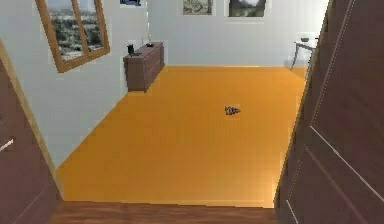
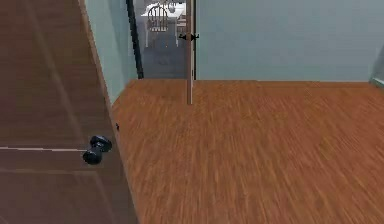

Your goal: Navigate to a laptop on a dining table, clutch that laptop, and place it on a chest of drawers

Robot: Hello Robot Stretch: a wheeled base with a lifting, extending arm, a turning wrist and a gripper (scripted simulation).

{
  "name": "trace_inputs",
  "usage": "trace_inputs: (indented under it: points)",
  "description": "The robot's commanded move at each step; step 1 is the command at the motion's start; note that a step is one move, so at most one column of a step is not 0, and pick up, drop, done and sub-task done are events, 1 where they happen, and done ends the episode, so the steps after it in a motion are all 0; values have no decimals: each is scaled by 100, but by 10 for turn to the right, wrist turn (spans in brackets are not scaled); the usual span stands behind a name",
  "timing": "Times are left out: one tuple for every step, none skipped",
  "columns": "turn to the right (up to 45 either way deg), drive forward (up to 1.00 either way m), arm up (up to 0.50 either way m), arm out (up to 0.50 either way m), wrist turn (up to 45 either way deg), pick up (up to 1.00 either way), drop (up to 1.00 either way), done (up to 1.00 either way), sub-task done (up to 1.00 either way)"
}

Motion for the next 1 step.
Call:
trace_inputs:
  points:
    - [0, 100, 0, 0, 0, 0, 0, 0, 0]
